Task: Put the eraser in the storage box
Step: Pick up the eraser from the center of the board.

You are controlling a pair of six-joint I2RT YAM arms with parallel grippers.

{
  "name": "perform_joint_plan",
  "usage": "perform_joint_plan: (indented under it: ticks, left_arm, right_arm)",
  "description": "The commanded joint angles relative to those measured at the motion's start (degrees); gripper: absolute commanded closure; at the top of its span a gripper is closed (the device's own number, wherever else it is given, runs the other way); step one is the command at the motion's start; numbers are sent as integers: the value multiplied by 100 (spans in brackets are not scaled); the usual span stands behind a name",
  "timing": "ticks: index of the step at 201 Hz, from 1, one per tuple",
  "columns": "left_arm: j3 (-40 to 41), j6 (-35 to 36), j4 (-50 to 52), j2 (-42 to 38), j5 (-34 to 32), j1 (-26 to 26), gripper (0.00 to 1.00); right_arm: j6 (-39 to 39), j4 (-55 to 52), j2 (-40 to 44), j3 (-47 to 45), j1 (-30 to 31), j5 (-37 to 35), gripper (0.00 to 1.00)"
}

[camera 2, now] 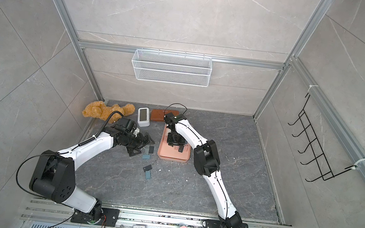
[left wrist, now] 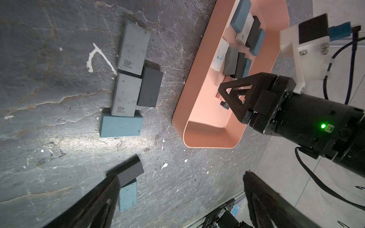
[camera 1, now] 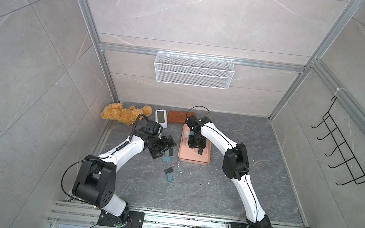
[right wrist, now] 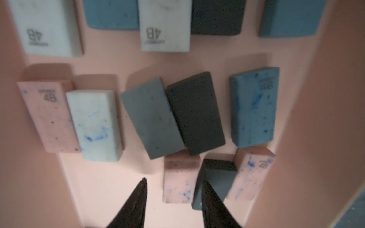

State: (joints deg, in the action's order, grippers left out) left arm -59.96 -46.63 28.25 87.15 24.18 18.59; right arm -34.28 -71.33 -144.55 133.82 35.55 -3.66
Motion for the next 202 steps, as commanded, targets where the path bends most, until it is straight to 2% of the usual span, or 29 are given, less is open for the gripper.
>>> perform_joint_plan:
  ticks: [1, 44, 75, 112, 145, 180, 202]
  left_arm:
    - [41, 109, 76, -208, 22, -40, 1]
    - [12, 281, 290, -239, -93, -40, 1]
    - [-98, 498, 657, -118, -372, -40, 1]
    - [-287, 872, 976, 127, -698, -40, 2]
    - [-308, 1243, 1165, 317, -800, -1, 7]
    - [-286, 1429, 1360, 471, -850, 264, 10]
    - [-253, 1426, 1491, 560, -989, 634, 14]
  right_arm:
    - [59, -214, 271, -5, 35, -83, 51]
    - [31, -166, 388, -5, 84, 19, 47]
    - [114, 144, 852, -315, 212, 119, 39]
    - [50, 934, 1755, -1428, 380, 267, 18]
    - [-103, 1850, 2708, -2932, 509, 398, 1]
    - [-327, 2654, 3569, -4452, 562, 445, 0]
    - [-395, 2736, 3777, -4894, 567, 436, 0]
